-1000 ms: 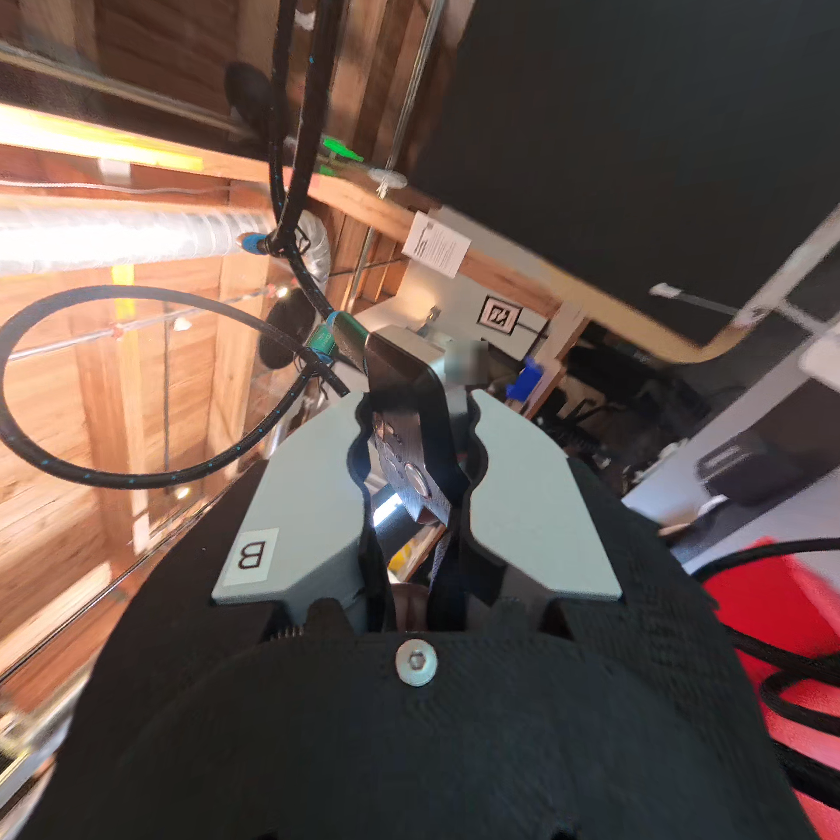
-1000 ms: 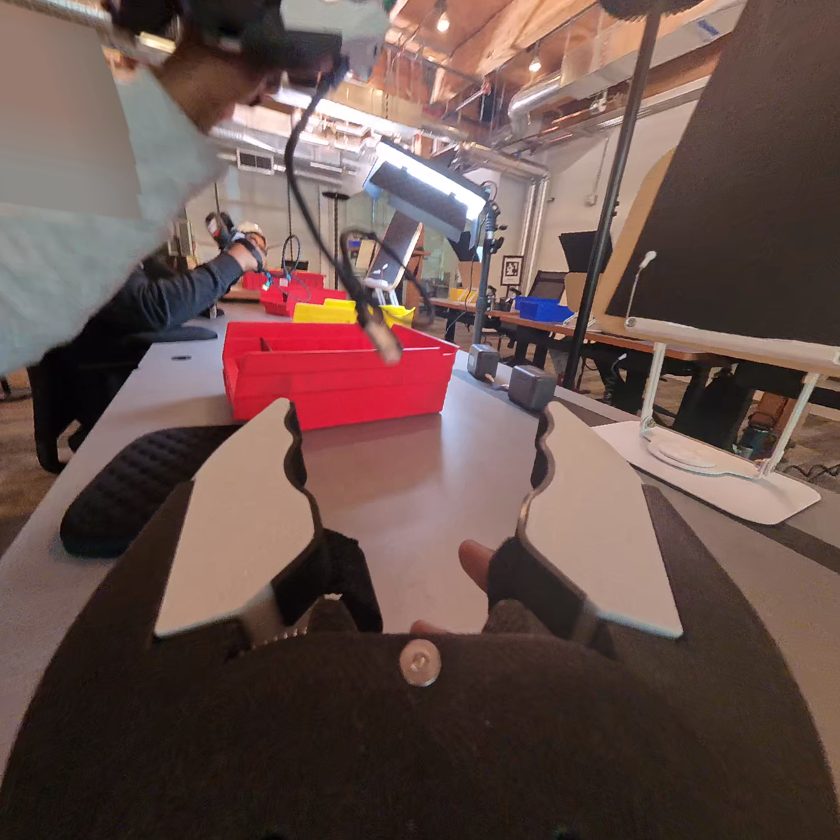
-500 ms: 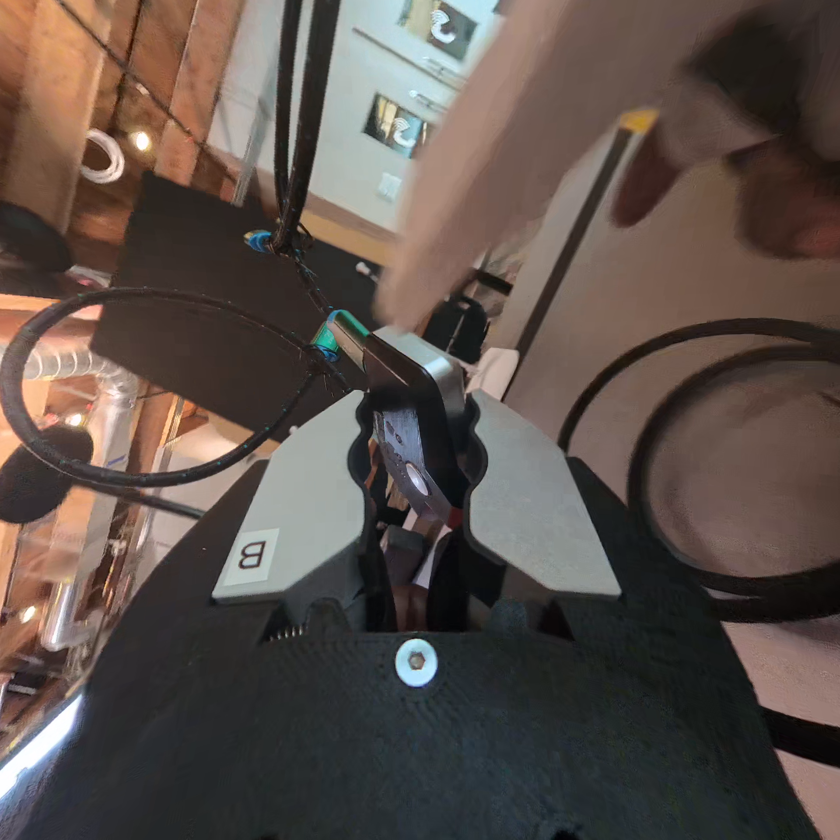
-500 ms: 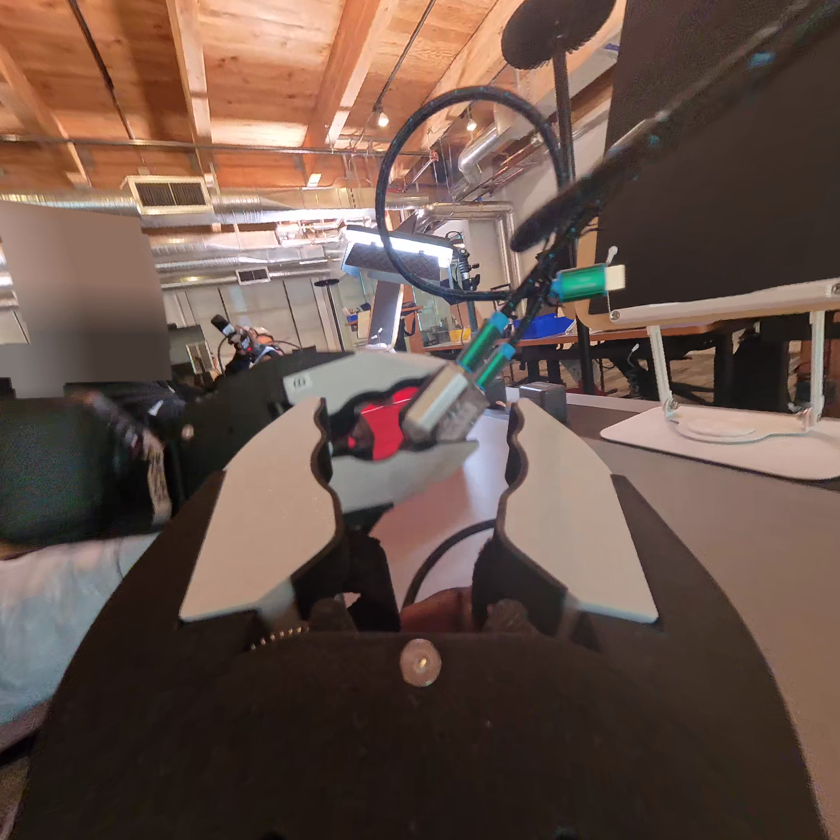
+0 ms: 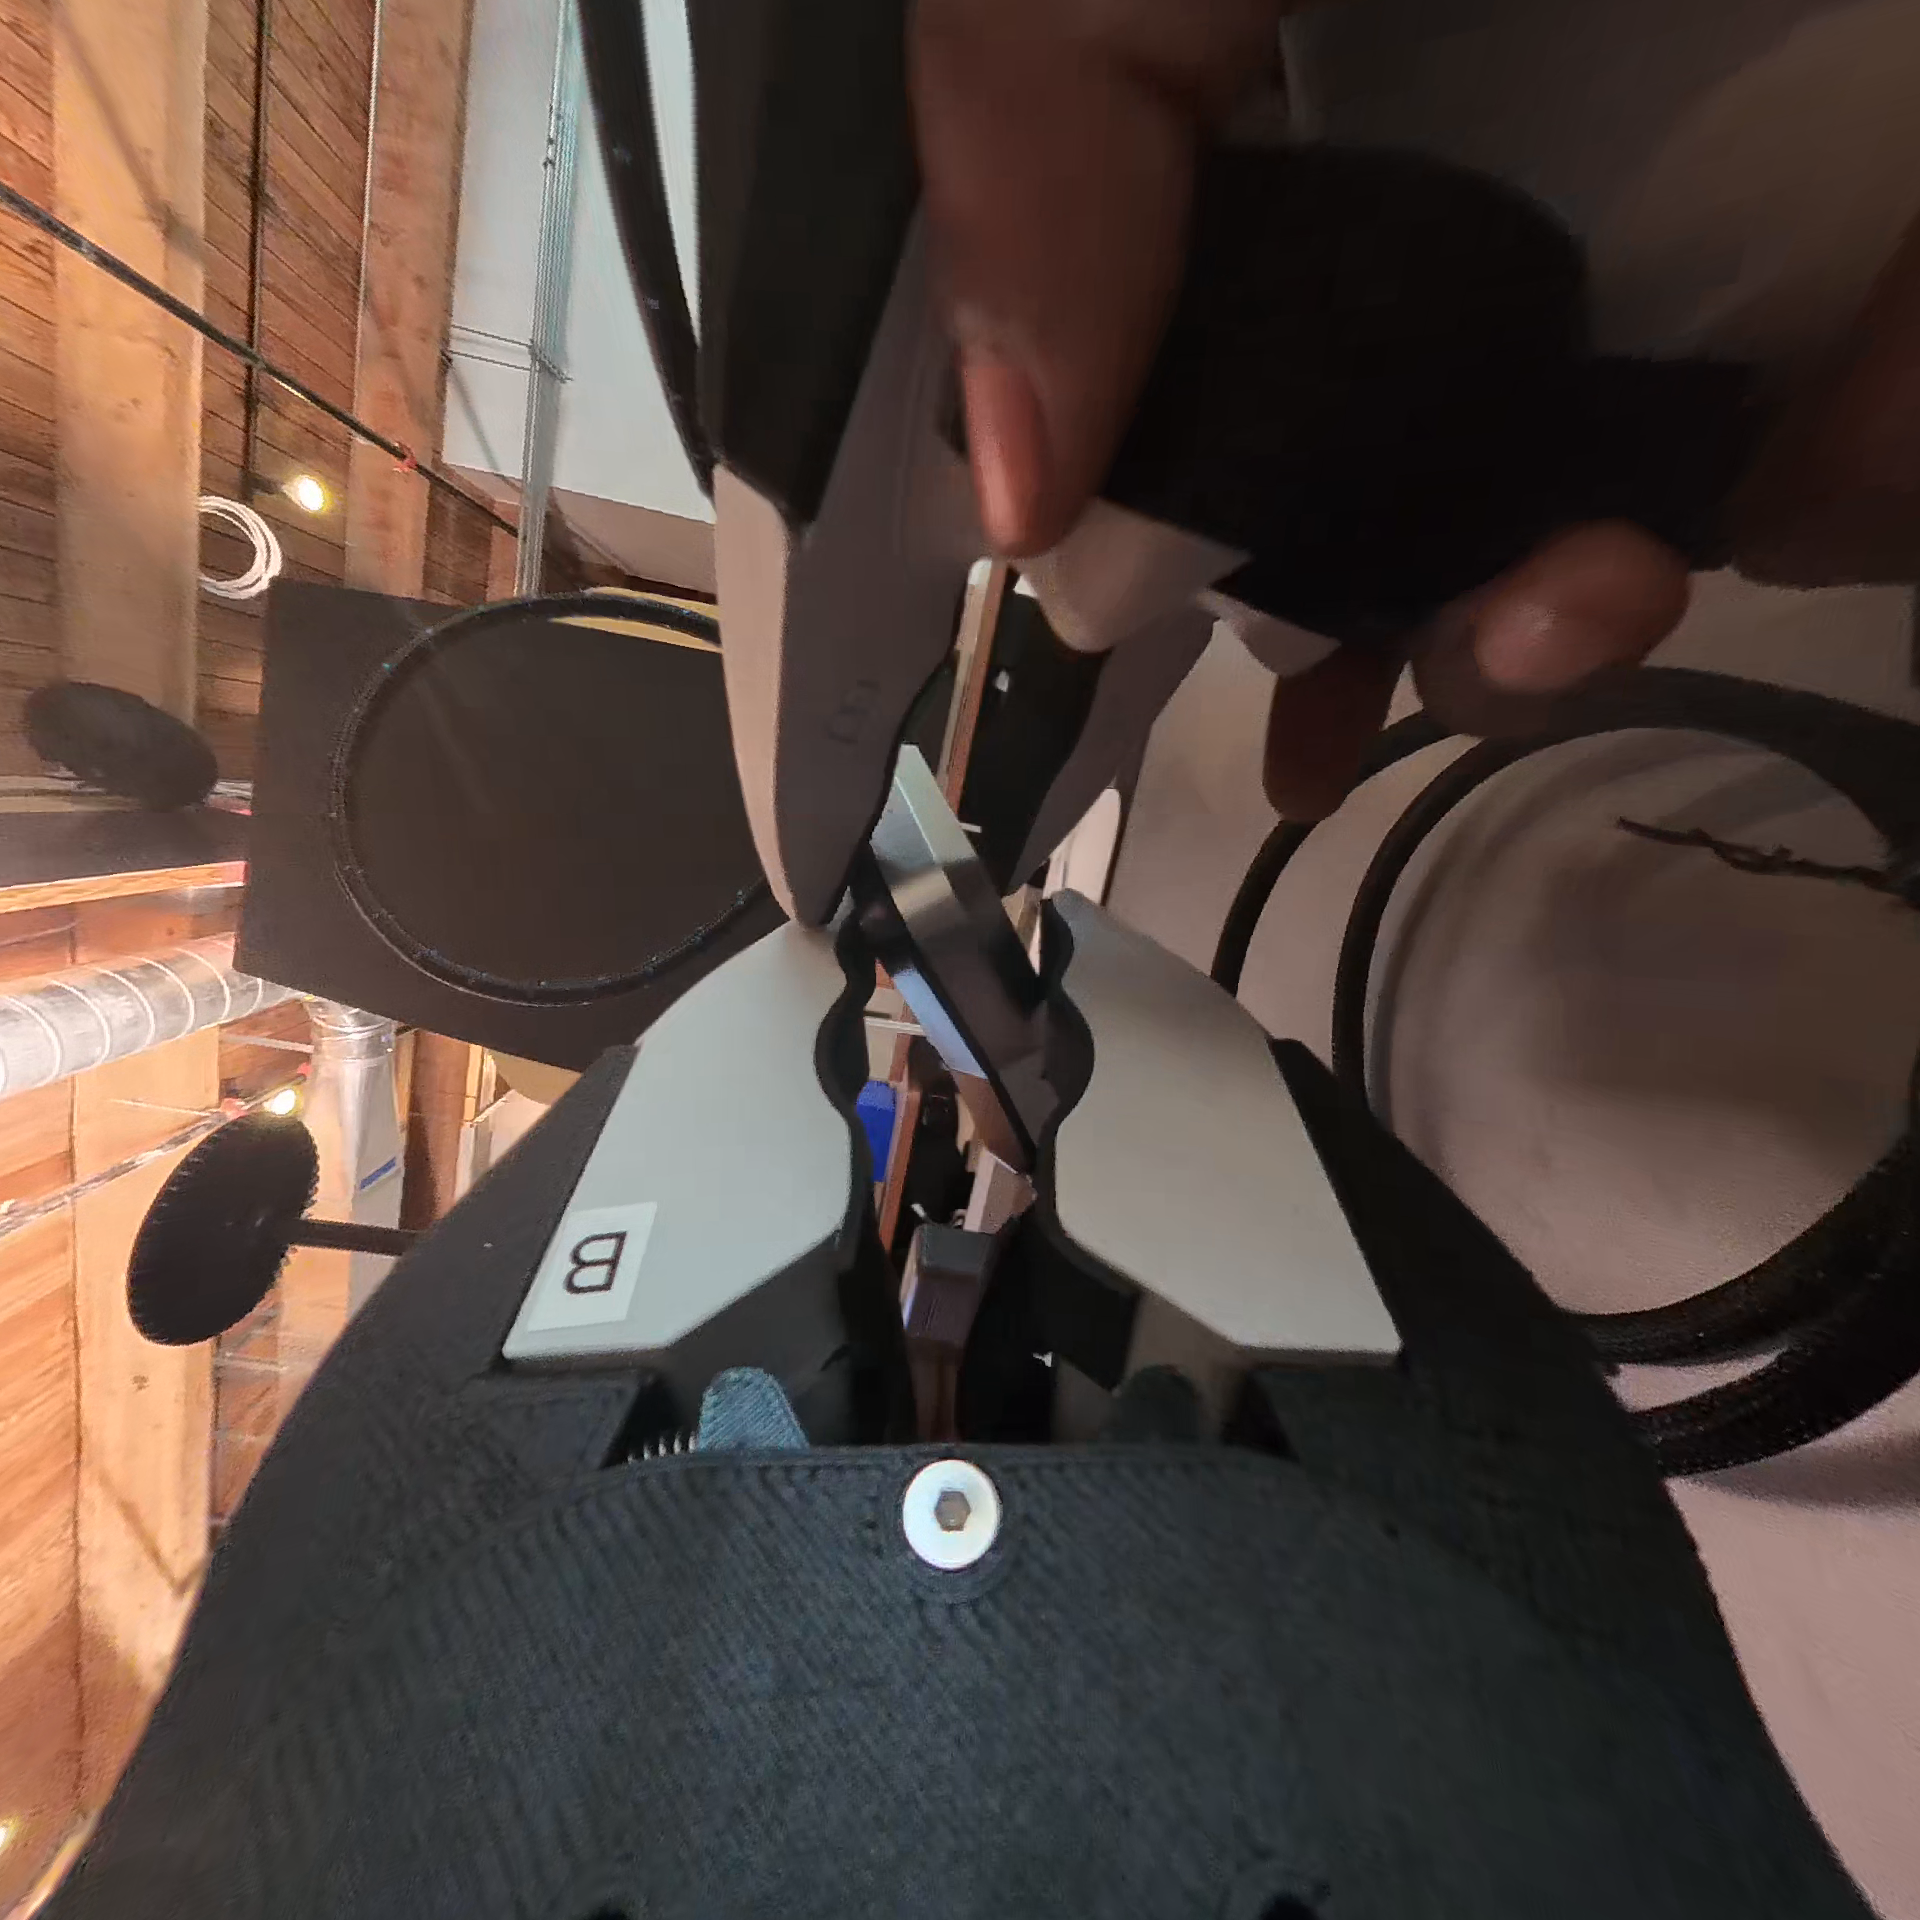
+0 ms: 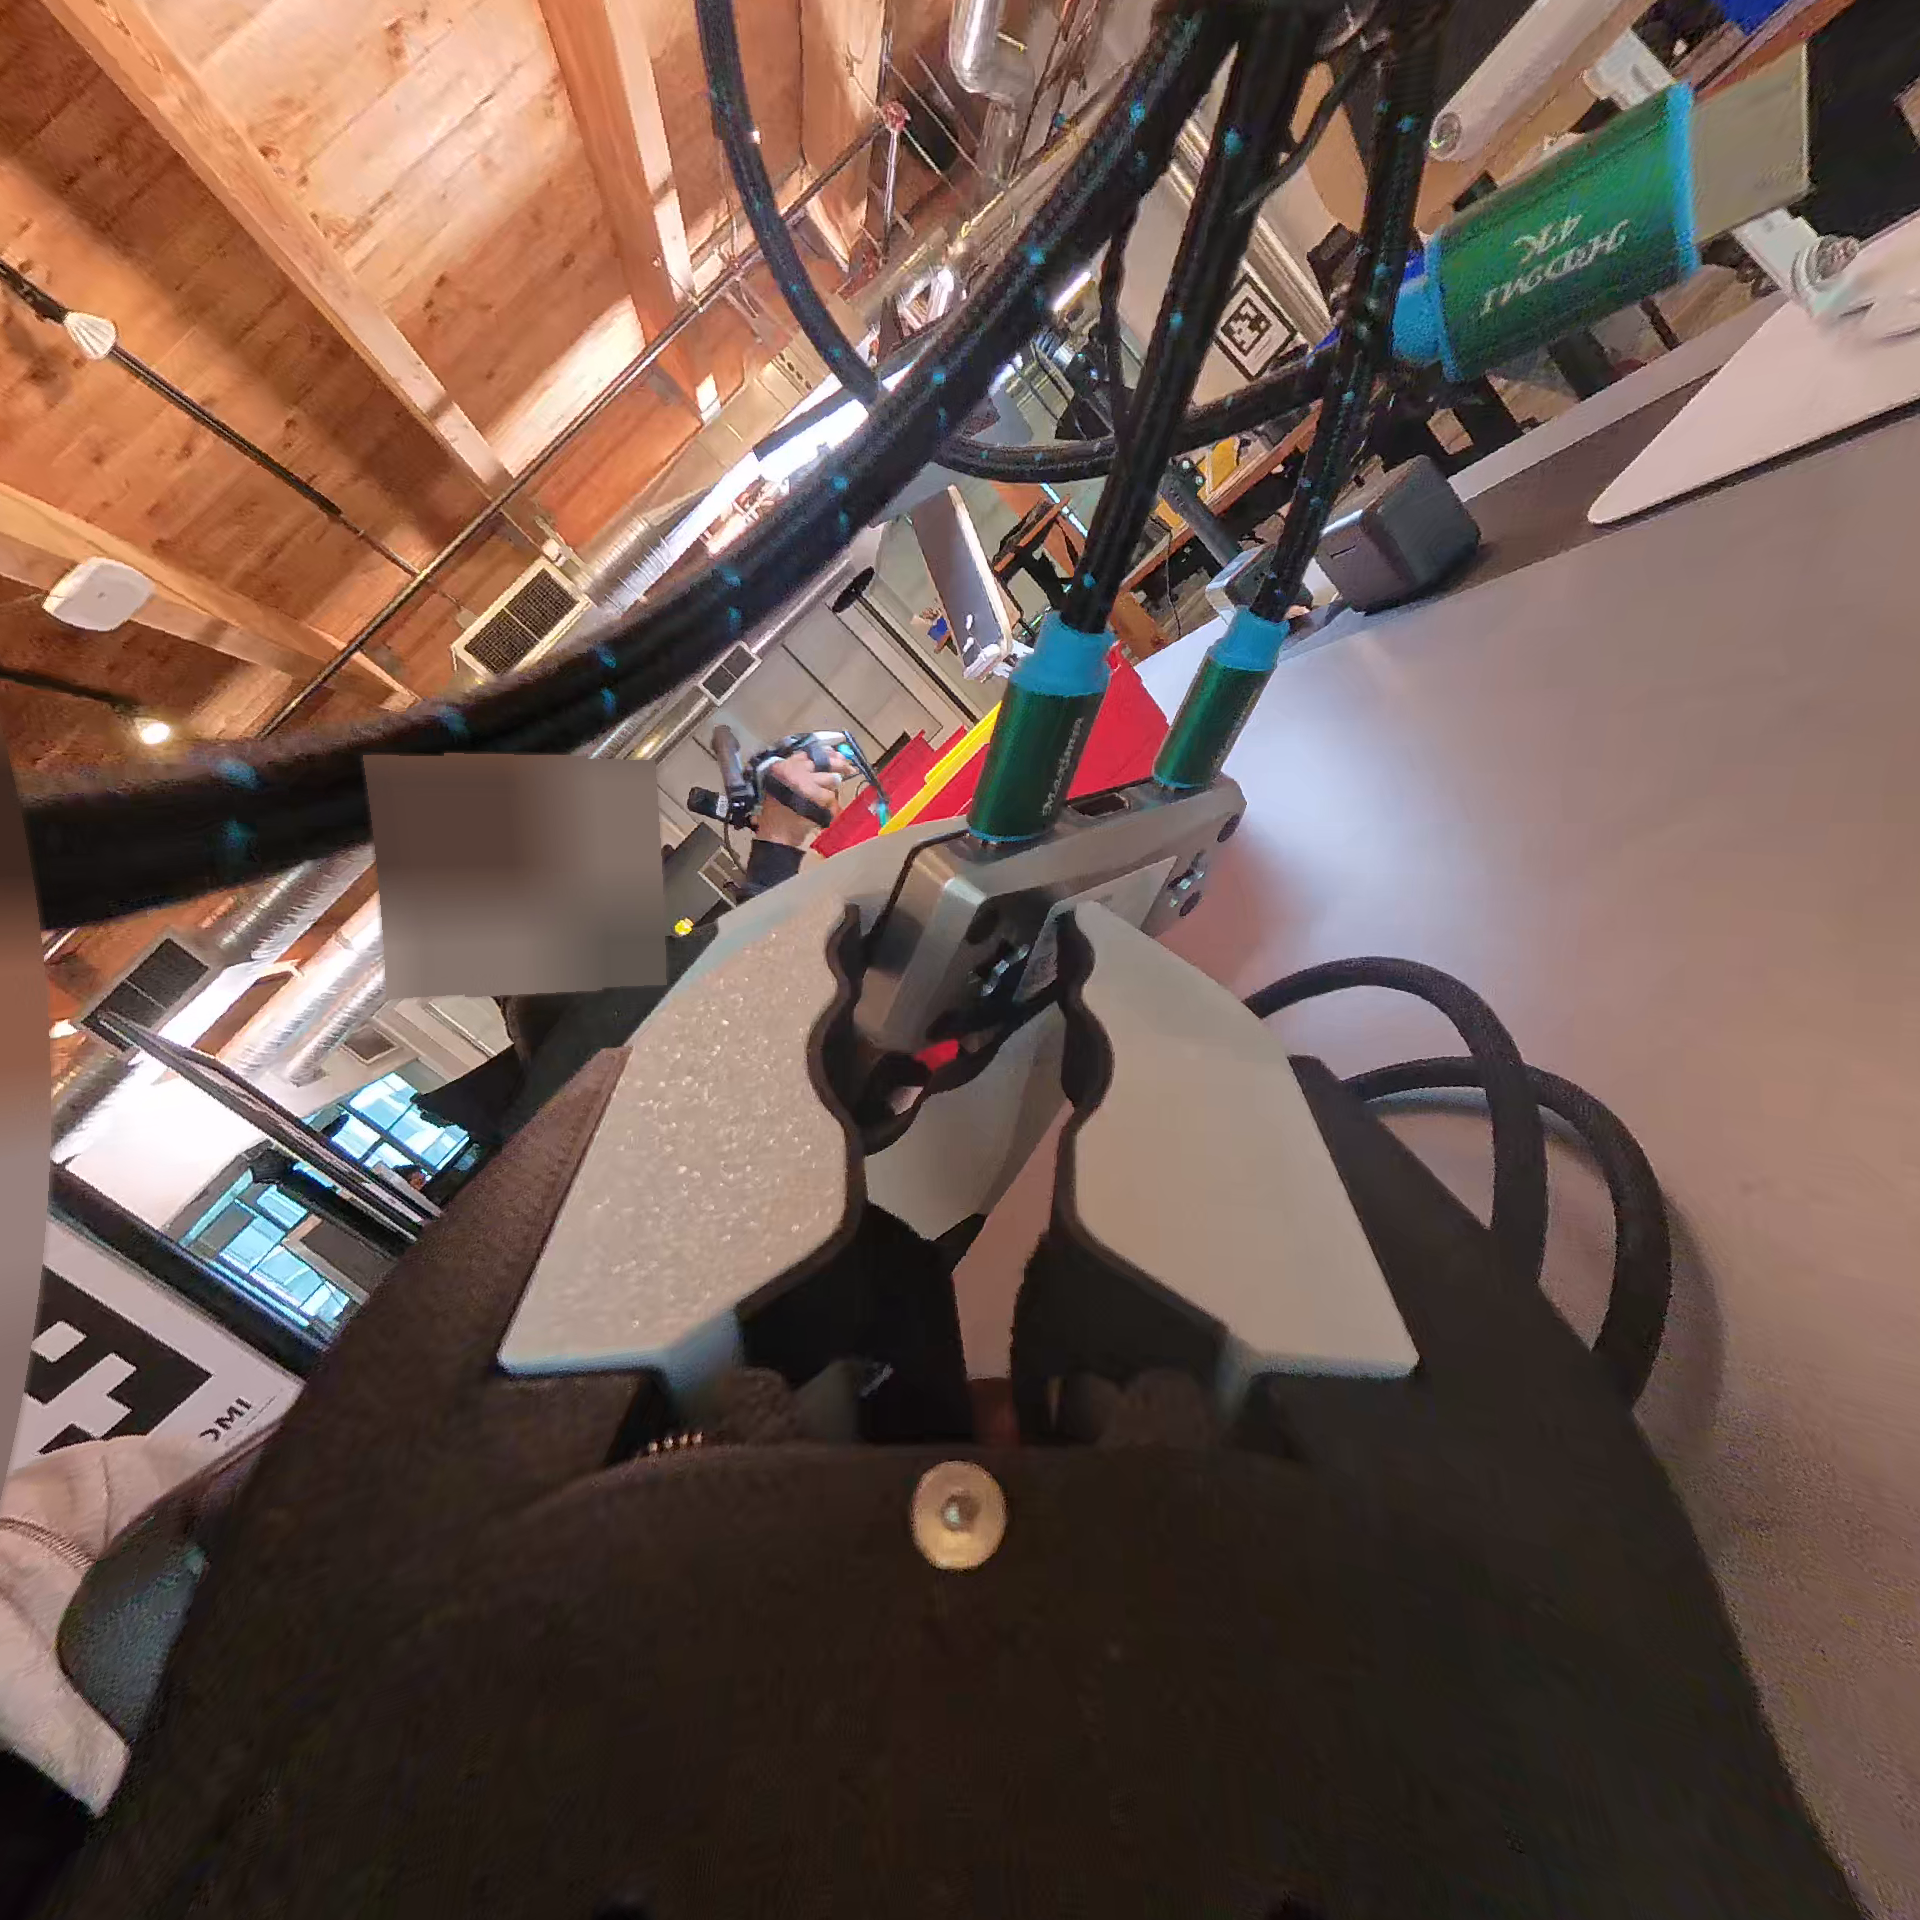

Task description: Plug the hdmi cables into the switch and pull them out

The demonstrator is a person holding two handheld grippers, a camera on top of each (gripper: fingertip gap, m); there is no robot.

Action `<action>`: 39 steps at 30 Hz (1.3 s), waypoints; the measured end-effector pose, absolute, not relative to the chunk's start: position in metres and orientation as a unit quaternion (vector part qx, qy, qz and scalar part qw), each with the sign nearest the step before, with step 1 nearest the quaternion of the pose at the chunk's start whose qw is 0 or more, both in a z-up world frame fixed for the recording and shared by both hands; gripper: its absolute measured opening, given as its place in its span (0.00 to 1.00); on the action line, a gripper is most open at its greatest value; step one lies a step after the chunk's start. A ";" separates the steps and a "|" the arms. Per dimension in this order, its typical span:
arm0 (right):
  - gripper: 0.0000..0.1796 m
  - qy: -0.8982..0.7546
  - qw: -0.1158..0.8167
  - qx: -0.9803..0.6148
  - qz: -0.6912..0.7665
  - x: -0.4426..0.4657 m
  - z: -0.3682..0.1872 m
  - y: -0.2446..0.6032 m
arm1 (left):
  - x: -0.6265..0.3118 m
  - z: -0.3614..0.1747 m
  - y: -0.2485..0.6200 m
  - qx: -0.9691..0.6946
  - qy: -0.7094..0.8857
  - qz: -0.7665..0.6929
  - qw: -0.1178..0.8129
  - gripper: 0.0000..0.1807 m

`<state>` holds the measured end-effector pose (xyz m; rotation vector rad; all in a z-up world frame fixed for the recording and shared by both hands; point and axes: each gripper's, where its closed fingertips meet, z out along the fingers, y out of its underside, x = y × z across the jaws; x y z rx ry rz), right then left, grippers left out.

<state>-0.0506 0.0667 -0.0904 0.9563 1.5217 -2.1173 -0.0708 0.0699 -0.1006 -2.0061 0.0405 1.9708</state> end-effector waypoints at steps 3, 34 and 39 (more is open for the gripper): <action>0.20 0.549 0.167 0.327 -0.751 -0.049 -0.090 0.066 | -0.069 -0.100 0.070 -0.703 0.012 0.689 0.176 0.16; 0.12 0.545 0.177 0.065 -0.817 0.025 -0.044 0.066 | 0.008 -0.058 0.080 -0.634 -0.151 -0.112 0.750 0.33; 0.12 0.536 0.173 0.055 -0.825 0.027 -0.040 0.069 | 0.021 -0.067 0.089 -0.654 -0.120 -0.126 0.736 0.28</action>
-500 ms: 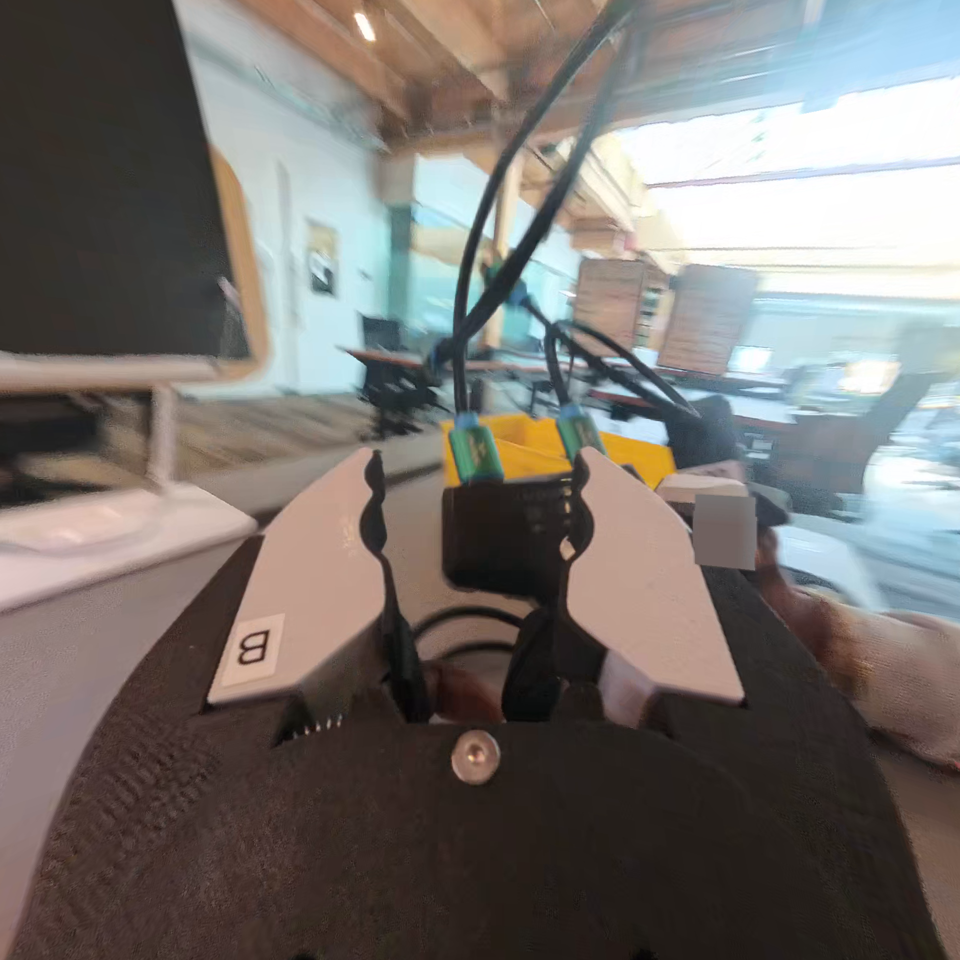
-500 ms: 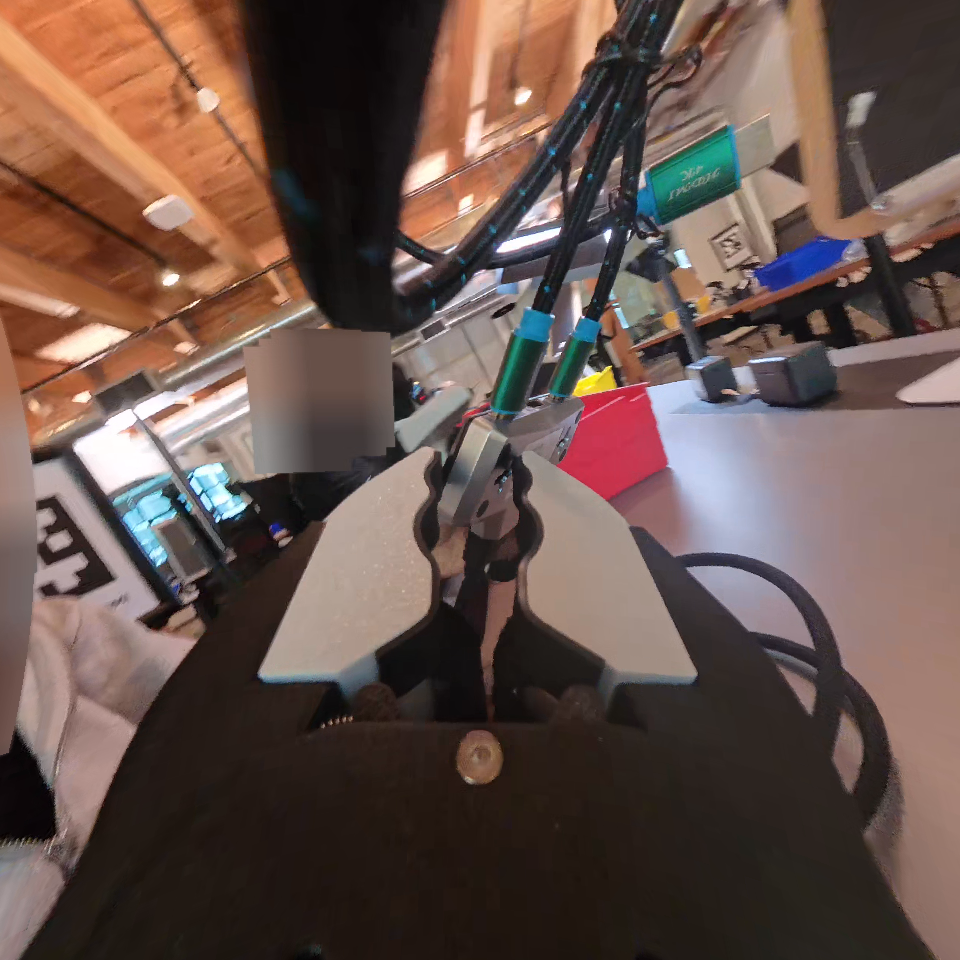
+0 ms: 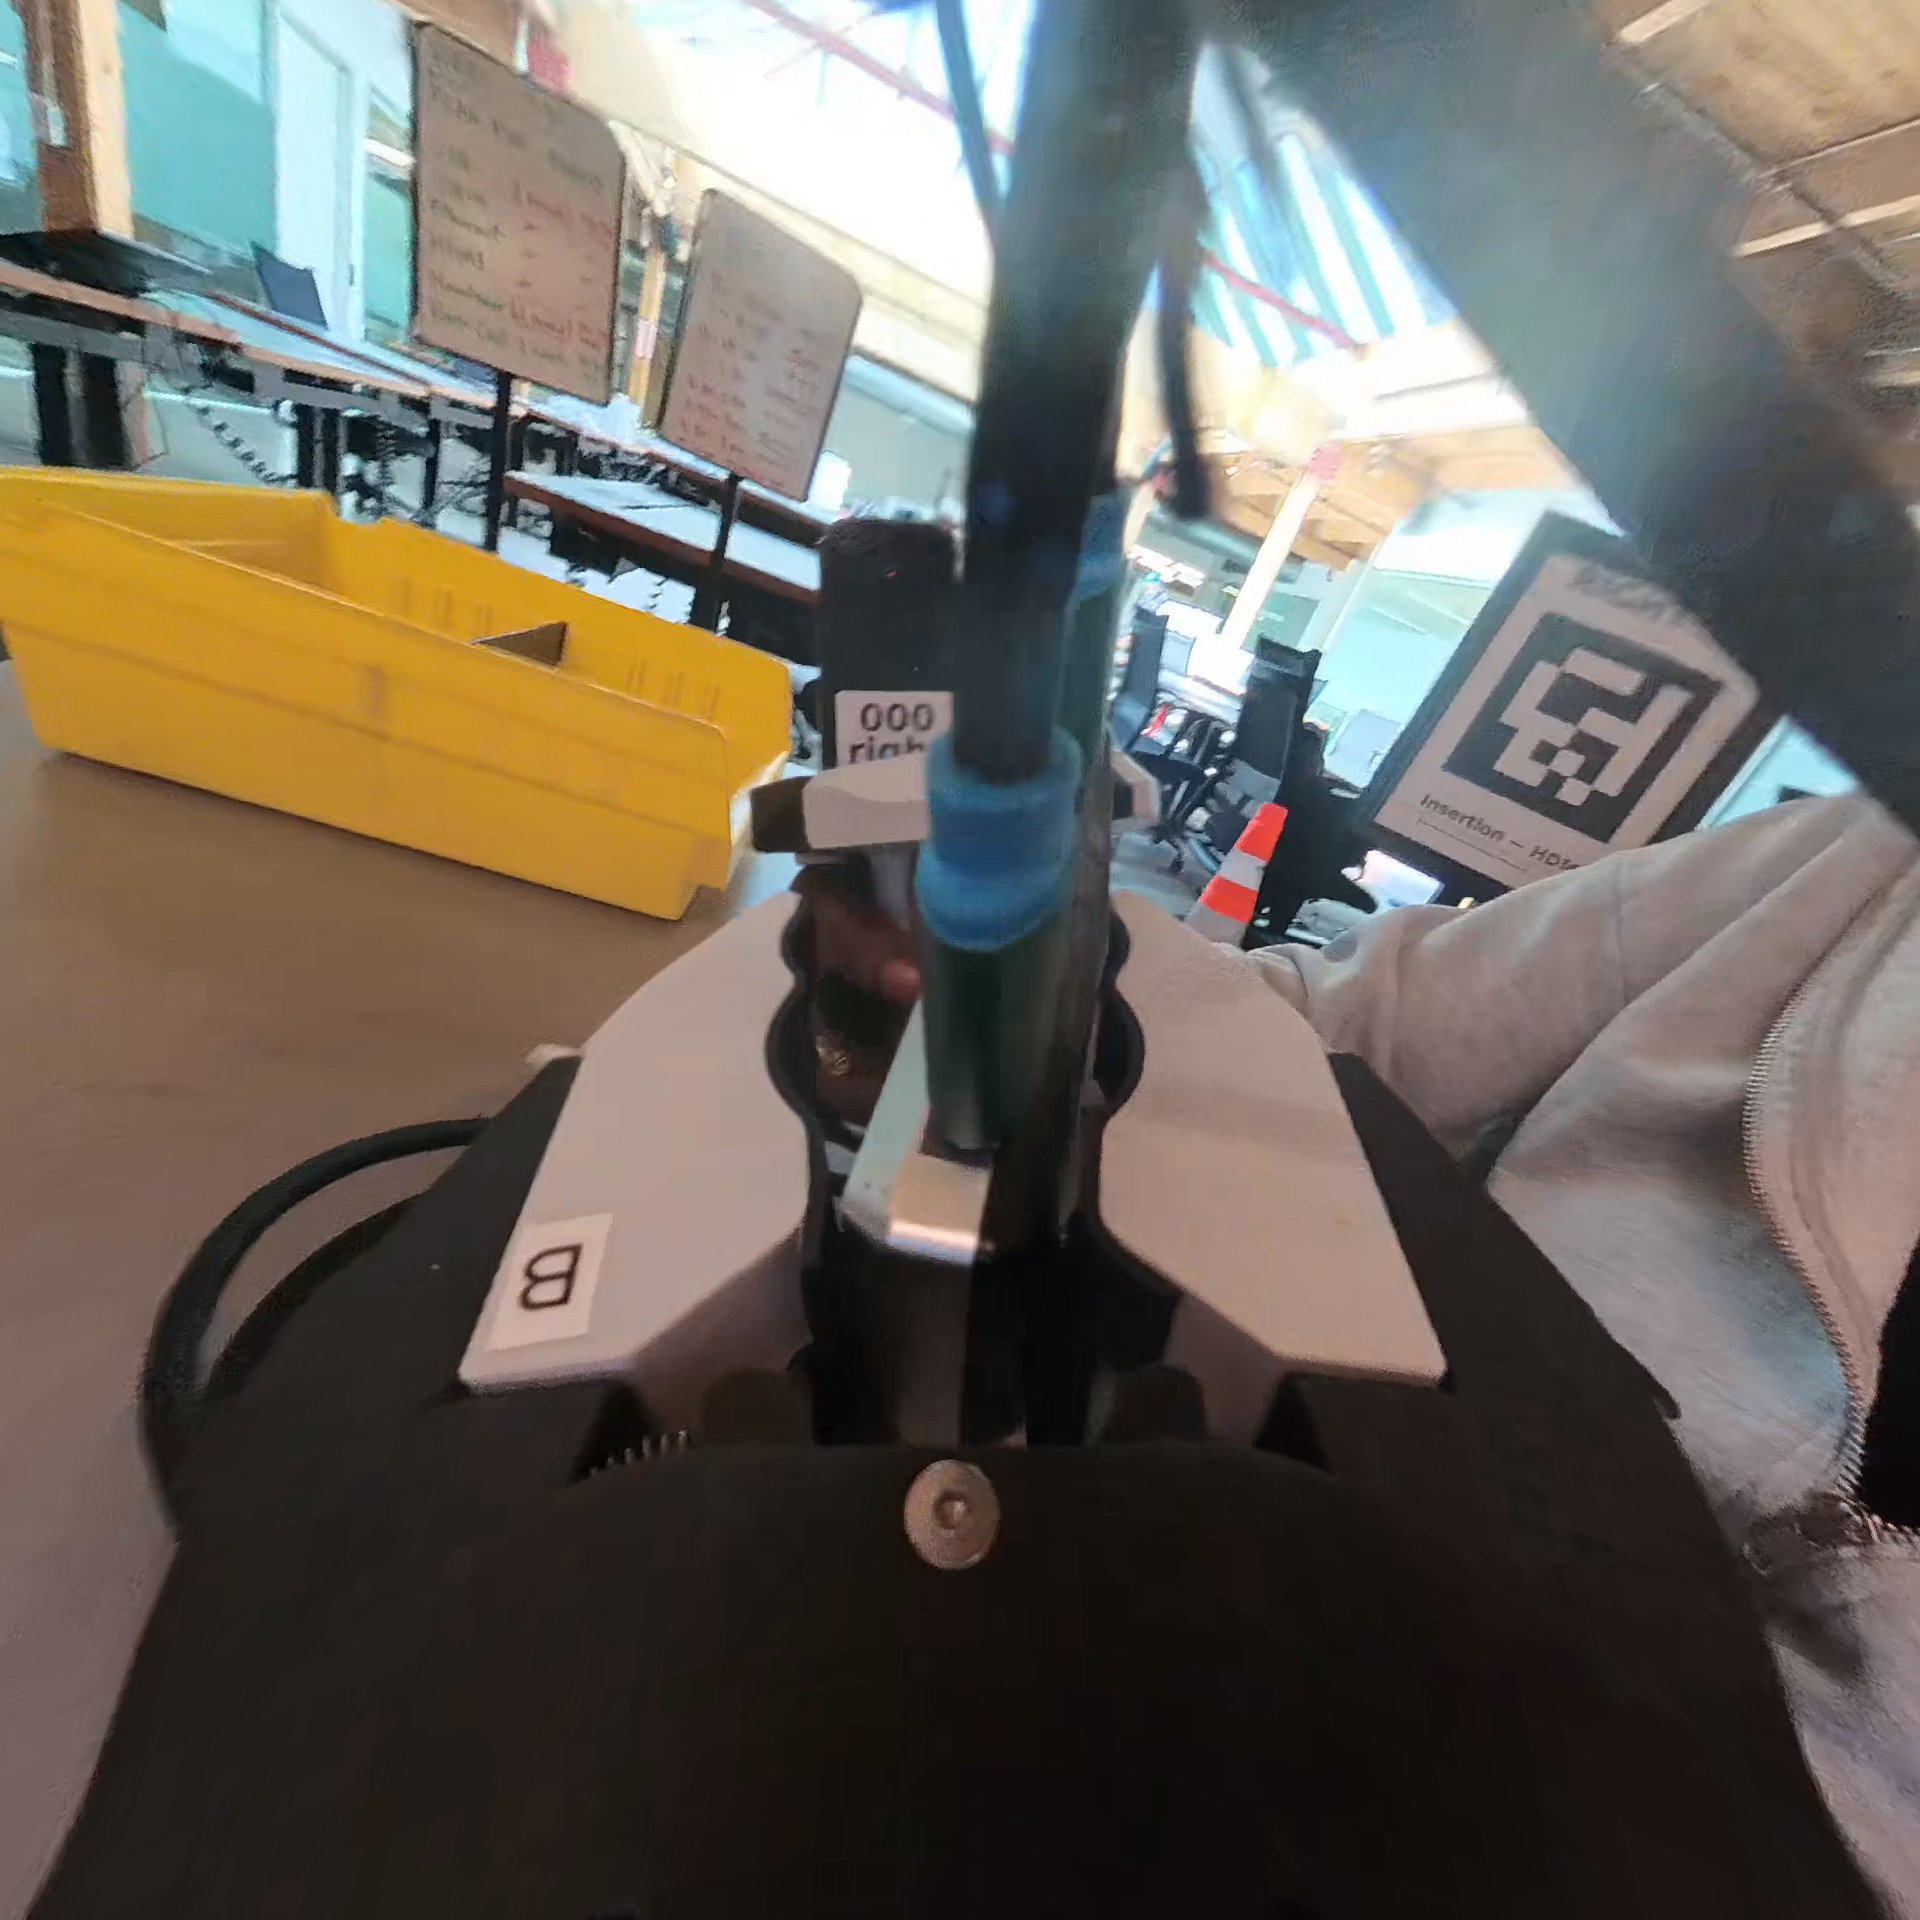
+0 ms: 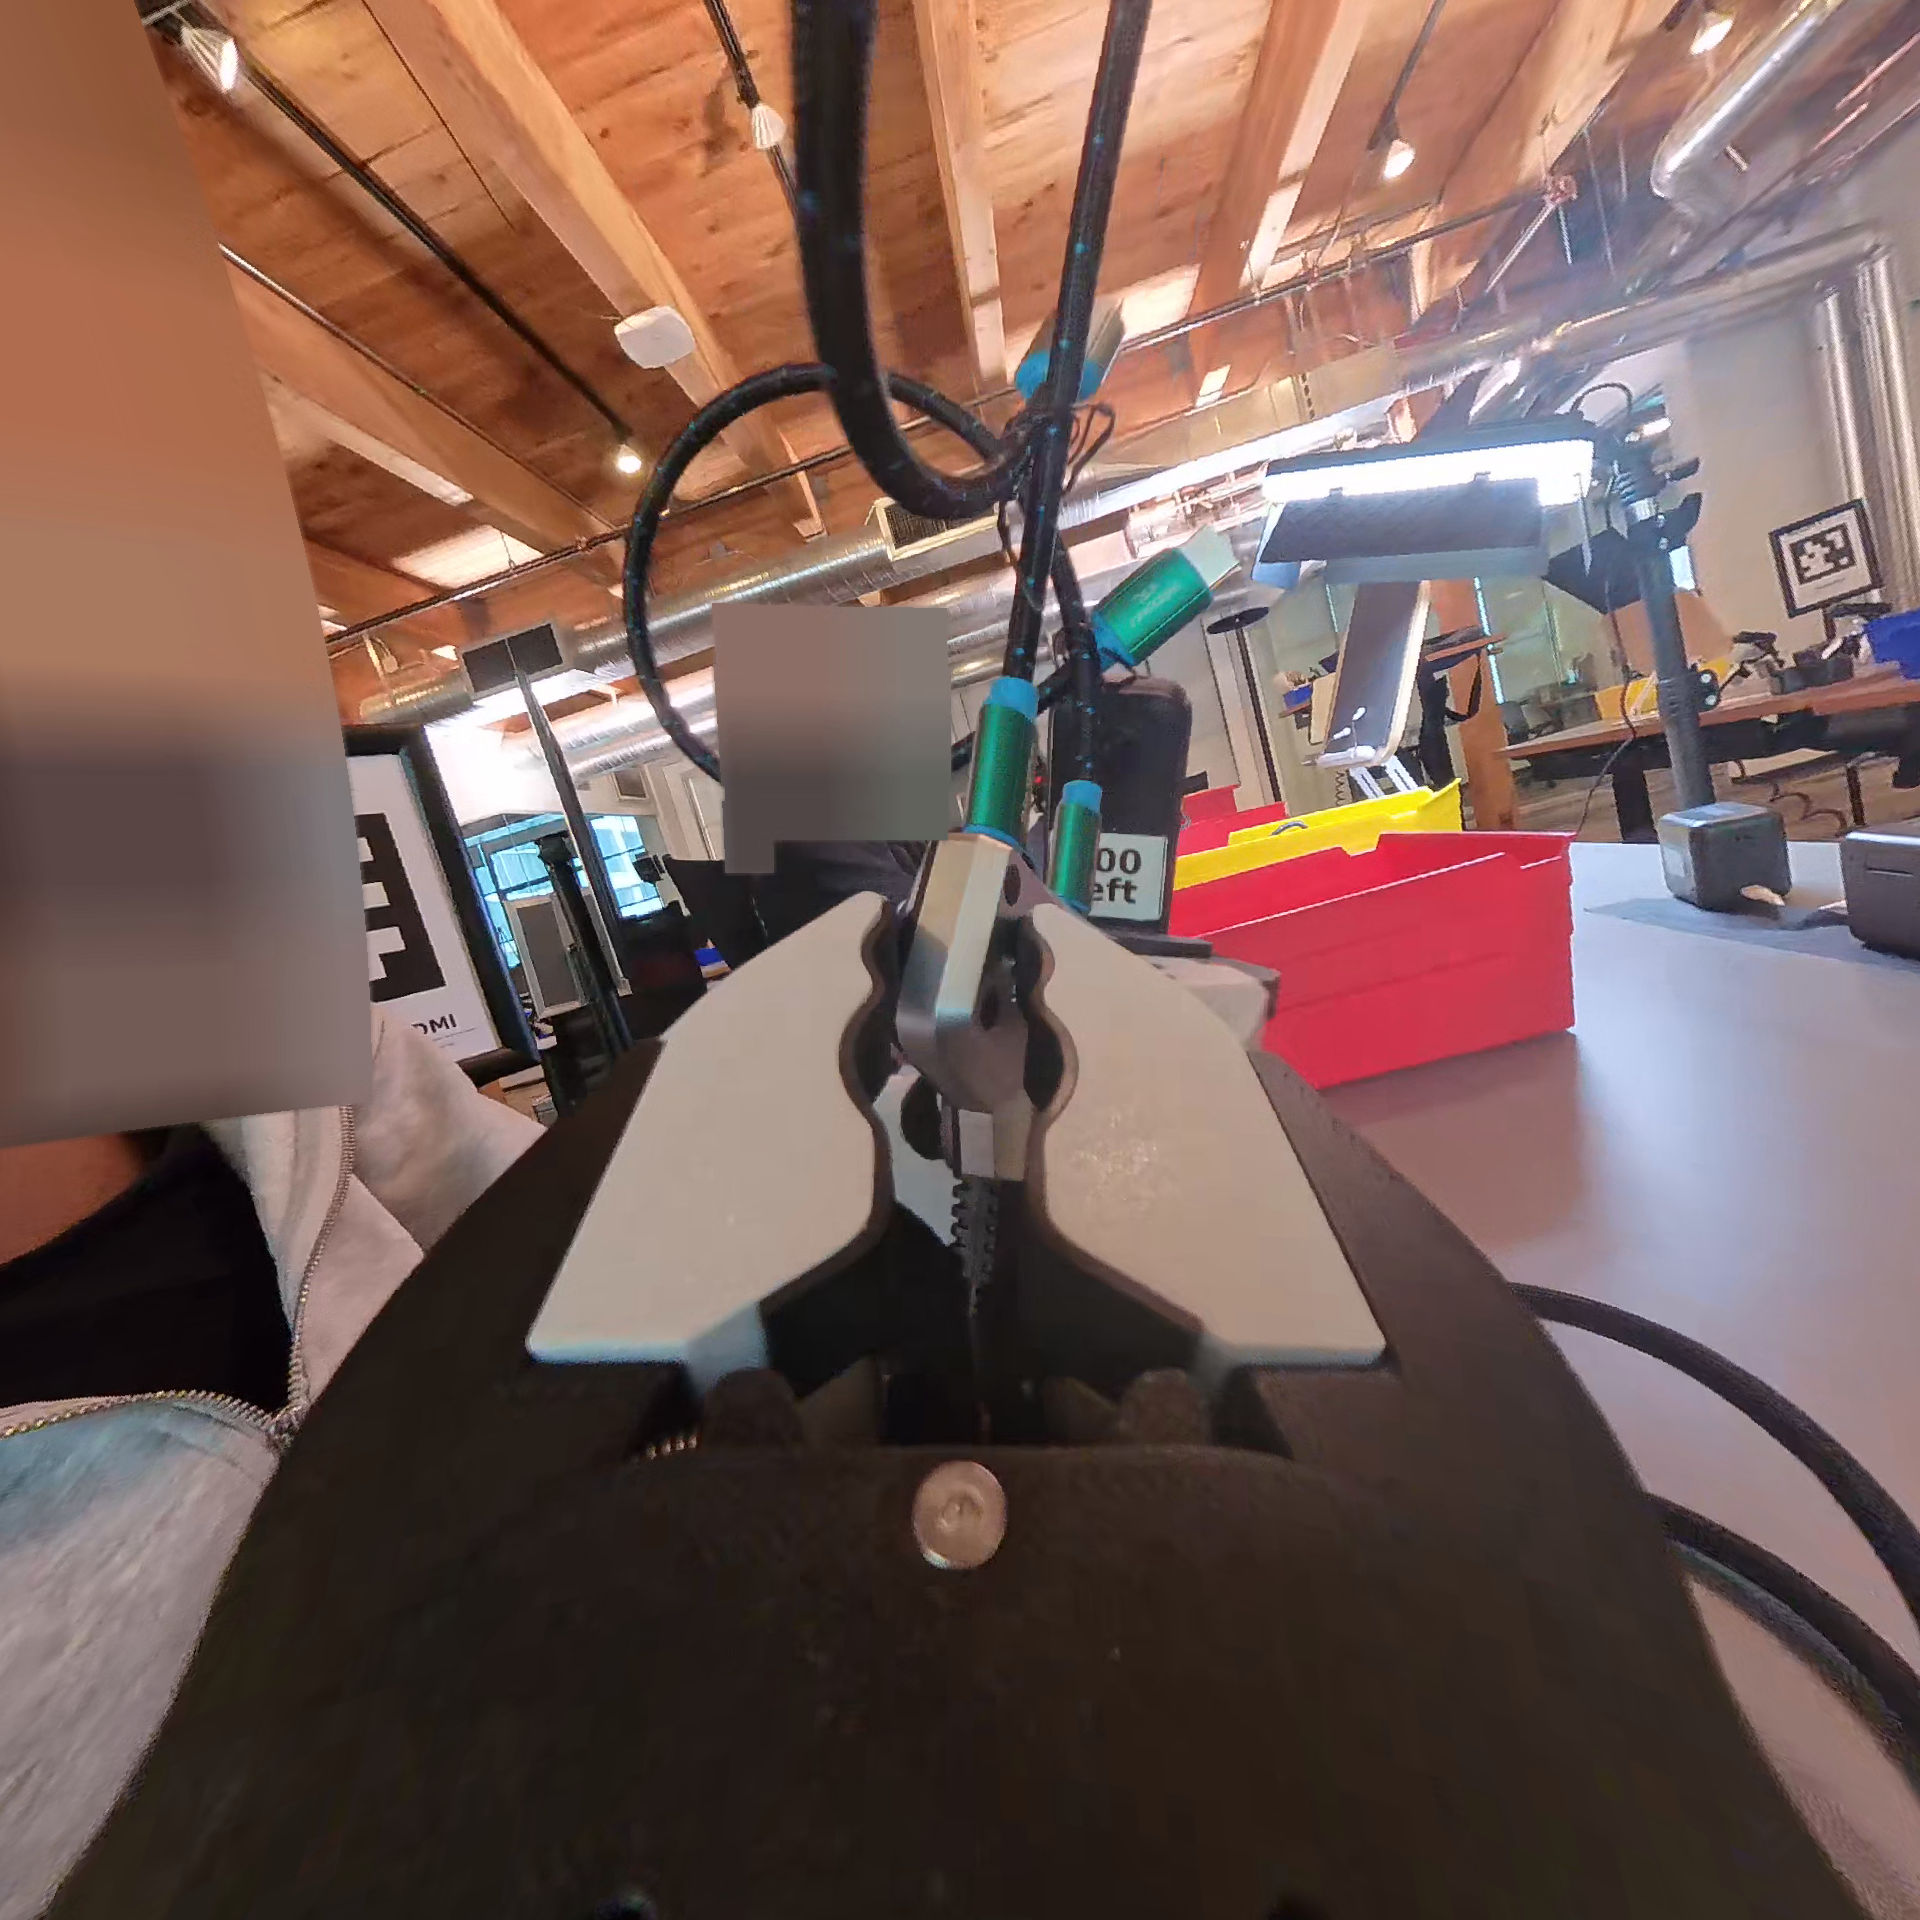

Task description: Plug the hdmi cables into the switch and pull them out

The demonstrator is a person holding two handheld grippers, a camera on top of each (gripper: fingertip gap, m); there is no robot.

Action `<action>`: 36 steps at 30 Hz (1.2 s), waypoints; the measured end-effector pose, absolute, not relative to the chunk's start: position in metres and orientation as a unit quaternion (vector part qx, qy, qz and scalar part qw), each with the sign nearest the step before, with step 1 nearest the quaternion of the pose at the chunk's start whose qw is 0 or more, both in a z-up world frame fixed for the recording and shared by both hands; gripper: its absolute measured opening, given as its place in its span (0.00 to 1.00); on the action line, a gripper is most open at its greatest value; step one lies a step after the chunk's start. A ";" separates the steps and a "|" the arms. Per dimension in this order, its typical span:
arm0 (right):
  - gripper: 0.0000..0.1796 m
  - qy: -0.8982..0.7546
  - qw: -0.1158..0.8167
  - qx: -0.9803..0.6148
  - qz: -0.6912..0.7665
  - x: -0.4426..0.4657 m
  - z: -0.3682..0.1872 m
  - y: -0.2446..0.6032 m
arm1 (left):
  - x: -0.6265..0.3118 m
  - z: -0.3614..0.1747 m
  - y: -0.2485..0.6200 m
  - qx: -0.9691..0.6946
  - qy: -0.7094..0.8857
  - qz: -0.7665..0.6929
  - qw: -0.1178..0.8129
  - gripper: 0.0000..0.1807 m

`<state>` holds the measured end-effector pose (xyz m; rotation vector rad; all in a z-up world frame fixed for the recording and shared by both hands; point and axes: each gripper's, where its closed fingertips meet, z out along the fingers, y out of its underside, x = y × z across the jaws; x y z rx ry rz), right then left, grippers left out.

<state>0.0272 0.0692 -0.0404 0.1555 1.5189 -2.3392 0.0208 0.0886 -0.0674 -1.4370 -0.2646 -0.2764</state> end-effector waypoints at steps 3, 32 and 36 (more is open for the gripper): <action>0.11 0.523 0.167 0.072 -0.832 0.021 -0.038 0.071 | 0.021 -0.060 0.087 -0.632 -0.117 -0.108 0.759 0.22; 0.10 0.606 0.073 0.106 -0.785 0.005 -0.059 0.062 | 0.008 -0.073 0.079 -0.658 -0.156 -0.093 0.731 0.23; 0.10 0.526 0.074 0.112 -0.840 0.002 -0.039 0.075 | 0.012 -0.087 0.088 -0.691 -0.154 -0.098 0.699 0.33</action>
